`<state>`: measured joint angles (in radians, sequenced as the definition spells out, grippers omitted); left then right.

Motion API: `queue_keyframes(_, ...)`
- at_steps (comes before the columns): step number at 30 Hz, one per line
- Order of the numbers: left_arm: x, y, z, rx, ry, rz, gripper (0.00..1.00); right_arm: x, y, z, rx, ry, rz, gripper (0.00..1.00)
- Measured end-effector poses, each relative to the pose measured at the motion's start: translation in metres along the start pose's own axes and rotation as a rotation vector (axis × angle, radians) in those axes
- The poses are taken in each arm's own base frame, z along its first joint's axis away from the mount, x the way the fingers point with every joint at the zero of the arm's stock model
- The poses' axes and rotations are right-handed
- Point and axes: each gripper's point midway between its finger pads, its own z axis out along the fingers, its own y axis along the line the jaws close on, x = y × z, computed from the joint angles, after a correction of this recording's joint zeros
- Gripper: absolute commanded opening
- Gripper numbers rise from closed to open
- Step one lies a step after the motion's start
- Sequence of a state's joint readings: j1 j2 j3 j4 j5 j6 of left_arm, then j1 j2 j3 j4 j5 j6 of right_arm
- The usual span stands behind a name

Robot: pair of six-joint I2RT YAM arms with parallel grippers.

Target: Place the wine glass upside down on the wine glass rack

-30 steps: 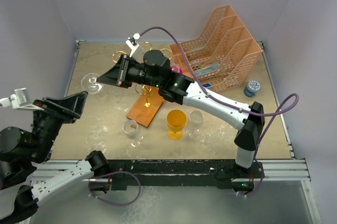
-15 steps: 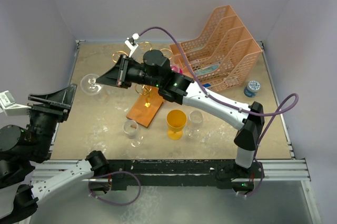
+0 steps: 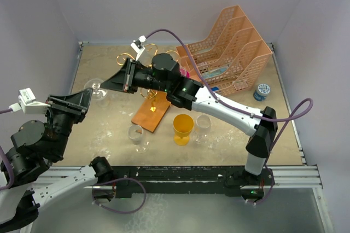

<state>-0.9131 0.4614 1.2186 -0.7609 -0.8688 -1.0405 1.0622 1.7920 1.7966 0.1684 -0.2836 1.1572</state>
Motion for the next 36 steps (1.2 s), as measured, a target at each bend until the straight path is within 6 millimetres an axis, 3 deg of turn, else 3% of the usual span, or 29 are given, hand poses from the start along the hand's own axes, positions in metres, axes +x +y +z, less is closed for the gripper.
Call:
queue_keyframes(4,0.000,-0.002,0.000,0.007,-0.003,-0.010,0.00,0.001,-0.001,-0.002,0.000,0.002,0.004,0.00)
queue_keyframes(6,0.000,-0.003,0.001,0.010,-0.004,-0.013,0.00,0.001,-0.001,-0.003,-0.002,0.000,0.007,0.00)
queue_keyframes(12,0.002,-0.010,0.001,0.034,0.008,-0.028,0.00,0.001,0.005,-0.011,-0.016,-0.005,0.016,0.51)
queue_keyframes(16,0.006,-0.010,0.004,0.027,0.011,-0.020,0.00,0.002,0.011,-0.026,-0.025,-0.016,0.001,0.67)
queue_keyframes(26,0.014,-0.015,0.027,-0.031,-0.045,0.041,0.00,-0.013,0.016,-0.076,0.038,-0.149,-0.106,0.68)
queue_keyframes(36,0.028,-0.025,0.059,-0.103,-0.103,0.197,0.00,-0.037,0.016,-0.158,0.160,-0.340,-0.277,0.68)
